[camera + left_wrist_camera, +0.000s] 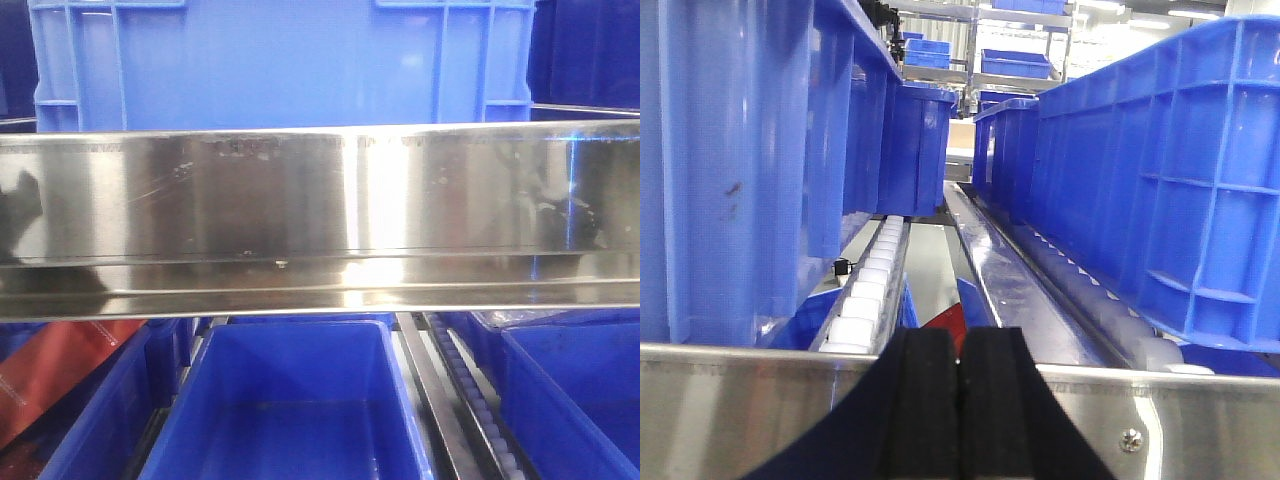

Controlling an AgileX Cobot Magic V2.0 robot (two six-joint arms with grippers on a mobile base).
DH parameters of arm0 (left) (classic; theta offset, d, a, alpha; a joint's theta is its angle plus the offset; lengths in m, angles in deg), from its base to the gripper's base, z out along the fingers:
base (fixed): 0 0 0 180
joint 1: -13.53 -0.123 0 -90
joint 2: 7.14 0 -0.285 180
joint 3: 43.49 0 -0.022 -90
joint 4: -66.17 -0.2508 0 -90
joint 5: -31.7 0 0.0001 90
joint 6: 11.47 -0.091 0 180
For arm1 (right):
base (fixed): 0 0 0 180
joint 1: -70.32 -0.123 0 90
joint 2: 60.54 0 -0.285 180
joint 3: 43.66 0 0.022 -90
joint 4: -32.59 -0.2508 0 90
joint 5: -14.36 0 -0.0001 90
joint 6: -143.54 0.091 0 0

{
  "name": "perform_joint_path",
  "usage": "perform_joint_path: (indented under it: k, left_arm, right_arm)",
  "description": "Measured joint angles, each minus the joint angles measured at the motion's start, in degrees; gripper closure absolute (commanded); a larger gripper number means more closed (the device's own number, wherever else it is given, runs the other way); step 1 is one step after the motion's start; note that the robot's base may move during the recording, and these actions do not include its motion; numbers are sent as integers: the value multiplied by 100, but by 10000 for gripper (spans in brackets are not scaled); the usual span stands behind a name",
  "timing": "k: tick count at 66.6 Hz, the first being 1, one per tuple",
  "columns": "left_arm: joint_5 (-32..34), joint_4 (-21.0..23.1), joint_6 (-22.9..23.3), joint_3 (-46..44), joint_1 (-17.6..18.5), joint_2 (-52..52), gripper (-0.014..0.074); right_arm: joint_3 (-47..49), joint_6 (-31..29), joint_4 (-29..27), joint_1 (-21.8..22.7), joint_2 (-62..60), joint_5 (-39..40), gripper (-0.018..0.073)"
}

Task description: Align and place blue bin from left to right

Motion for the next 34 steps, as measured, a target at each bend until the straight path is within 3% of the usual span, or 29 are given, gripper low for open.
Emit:
perform_joint_path:
  k: [34]
  left_arm:
    - [0,0,0,0,-9,0,707]
  right_arm:
    - [0,0,0,0,0,0,638]
